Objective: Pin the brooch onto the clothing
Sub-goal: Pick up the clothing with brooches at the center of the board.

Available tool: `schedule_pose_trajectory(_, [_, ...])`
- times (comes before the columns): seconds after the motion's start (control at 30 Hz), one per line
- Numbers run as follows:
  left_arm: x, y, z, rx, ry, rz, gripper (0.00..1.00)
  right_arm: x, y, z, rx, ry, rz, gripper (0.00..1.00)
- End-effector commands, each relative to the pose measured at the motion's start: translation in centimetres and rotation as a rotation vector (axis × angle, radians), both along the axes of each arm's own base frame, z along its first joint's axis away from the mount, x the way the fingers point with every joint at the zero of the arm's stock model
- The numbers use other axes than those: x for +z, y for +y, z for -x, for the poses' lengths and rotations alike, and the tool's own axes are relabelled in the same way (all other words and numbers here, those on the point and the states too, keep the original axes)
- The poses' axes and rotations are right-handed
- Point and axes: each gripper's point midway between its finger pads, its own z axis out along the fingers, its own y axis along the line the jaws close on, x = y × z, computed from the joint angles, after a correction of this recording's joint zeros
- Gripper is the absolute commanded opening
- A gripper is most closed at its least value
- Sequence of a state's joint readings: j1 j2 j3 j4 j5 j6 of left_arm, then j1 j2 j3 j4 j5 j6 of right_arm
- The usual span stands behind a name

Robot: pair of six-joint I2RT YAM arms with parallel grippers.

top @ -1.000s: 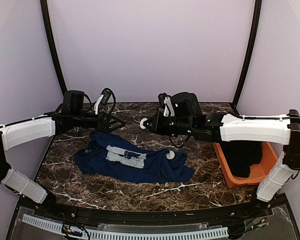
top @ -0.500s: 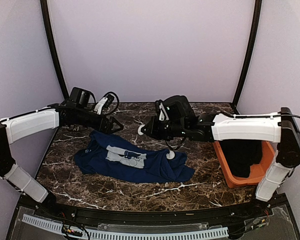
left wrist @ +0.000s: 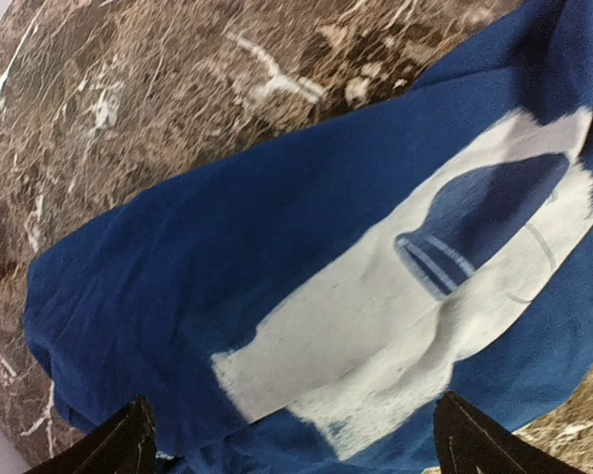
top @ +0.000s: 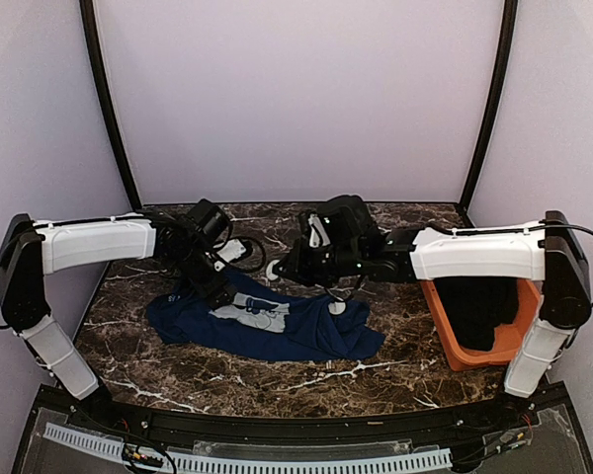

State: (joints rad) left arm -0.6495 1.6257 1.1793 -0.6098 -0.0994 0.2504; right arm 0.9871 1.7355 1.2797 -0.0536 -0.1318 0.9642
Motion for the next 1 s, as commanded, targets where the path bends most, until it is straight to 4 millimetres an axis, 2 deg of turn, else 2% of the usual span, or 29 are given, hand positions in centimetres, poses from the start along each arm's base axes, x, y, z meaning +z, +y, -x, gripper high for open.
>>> schedule_pose_trajectory(0.0, [0.3, 3.4, 0.0, -0.026, -0.063, -0.22, 0.97, 0.1, -0.5, -0.1, 0.008, 0.003, -0.028, 0.0])
schedule_pose_trajectory(0.13, [-0.1, 4.1, -0.2, -0.043, -0.09, -0.289, 0.94, 0.1, -1.1, 0.0, 0.008, -0.003, -0.029, 0.0])
schedule_pose_trajectory(0.3, [-1.4, 3.8, -0.4, -0.069, -0.05, -0.335, 0.83, 0.2, -1.3, 0.2, 0.017, -0.003, -0.031, 0.0])
schedule_pose_trajectory(0.5, [-1.5, 4.0, -0.3, -0.074, -0.055, -0.34, 0.73, 0.2, -2.0, 0.3, 0.009, -0.005, -0.029, 0.0])
schedule_pose_trajectory(0.7, [-1.8, 4.3, -1.0, -0.061, -0.072, -0.373, 0.51, 0.5, -1.8, 0.3, 0.017, -0.012, -0.047, 0.0])
schedule_pose_trajectory(0.97, [-2.6, 4.1, -0.3, -0.074, -0.027, -0.366, 0.46, 0.2, -1.9, 0.4, 0.018, -0.003, -0.05, 0.0])
